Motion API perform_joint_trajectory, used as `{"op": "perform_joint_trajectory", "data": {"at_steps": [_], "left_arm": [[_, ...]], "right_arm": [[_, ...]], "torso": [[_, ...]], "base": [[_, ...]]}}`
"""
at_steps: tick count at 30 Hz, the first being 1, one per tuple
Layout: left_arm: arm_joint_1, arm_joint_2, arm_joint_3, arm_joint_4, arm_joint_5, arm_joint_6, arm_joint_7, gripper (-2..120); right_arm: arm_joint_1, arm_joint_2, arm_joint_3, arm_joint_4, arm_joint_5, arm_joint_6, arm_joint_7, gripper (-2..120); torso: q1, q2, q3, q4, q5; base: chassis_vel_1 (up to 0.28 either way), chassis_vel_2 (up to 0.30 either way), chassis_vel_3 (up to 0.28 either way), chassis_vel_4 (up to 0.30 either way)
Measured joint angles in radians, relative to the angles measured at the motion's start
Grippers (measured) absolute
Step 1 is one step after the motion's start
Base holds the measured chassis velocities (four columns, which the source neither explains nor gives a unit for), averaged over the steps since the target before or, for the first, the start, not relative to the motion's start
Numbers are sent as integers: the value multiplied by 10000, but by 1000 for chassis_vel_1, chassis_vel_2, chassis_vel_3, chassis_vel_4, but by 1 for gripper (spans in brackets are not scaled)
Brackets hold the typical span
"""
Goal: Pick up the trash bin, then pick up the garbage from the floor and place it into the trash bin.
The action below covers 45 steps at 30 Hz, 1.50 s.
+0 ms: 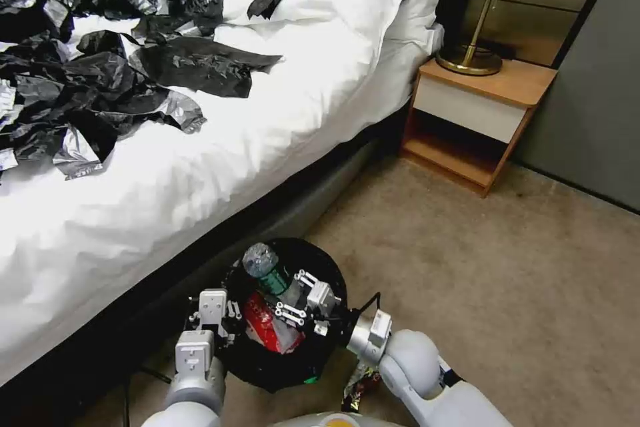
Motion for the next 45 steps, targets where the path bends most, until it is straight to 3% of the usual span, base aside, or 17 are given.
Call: {"op": "perform_joint_trajectory", "data": {"at_steps": [7, 9, 26, 30, 34, 40, 45], "left_arm": [[28, 30, -121, -33, -18, 0, 0, 0], [-43, 78, -266, -37, -117, 19, -1, 0], [-592, 268, -688, 120, -681, 302, -7, 0], [-719, 296, -830, 278, -826, 328, -18, 0], [-775, 314, -849, 371, -853, 336, -26, 0], [-854, 318, -845, 387, -905, 343, -29, 0], [-867, 314, -830, 389, -939, 341, -29, 0]], "right_arm": [[78, -115, -47, 85, 31, -54, 57, 84], [-43, -196, 4, 213, 49, -52, 67, 96], [-1046, -703, 921, 1886, 20, 337, -12, 100], [-1622, -571, 1681, 3976, 139, 352, 1253, 100], [-2360, -232, 2197, 5010, -102, 394, 2515, 100], [-3746, 316, 2724, 5359, -752, 829, 3738, 100], [-4721, 820, 3033, 4529, -1345, 1576, 4544, 100]], "torso": [[0, 0, -1, -1, -1], [0, 0, 0, -1, 0], [0, 0, 0, -1, 1], [0, 0, -1, 0, 0], [0, 0, -1, 0, 0], [0, 0, -1, -4, 0], [0, 0, -1, -2, 0]], "base": [[0, 0, 0, 0], [0, 0, 0, 0], [0, 0, 0, 0], [0, 0, 0, 0], [0, 0, 0, 0], [0, 0, 0, 0], [0, 0, 0, 0]]}}
